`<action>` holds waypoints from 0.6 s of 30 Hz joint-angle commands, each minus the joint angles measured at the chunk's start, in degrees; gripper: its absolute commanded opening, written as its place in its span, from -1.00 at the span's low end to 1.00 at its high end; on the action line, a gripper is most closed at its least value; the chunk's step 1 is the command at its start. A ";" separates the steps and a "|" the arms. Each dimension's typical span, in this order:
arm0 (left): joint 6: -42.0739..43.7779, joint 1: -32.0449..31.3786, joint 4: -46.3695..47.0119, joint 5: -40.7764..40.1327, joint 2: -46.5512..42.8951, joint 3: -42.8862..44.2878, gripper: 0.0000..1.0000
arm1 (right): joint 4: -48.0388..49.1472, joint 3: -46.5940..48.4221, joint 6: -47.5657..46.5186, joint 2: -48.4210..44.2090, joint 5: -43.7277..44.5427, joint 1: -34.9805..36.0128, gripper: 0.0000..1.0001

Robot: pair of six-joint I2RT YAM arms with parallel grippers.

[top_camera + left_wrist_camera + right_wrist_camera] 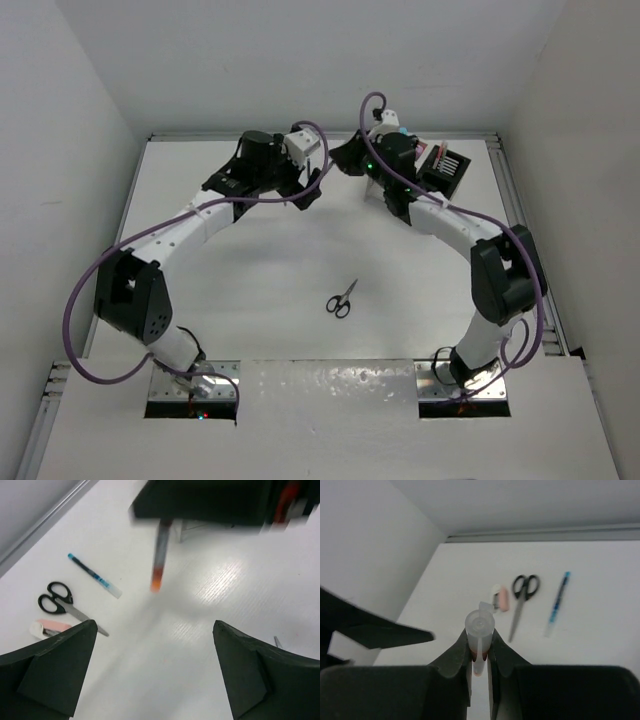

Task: Sort the stationery into containers
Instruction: Place the pen in the storage box.

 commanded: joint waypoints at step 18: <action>-14.50 6.70 7.82 -23.60 -12.27 -23.33 0.99 | -19.52 18.68 -35.78 5.59 38.33 -22.39 -1.00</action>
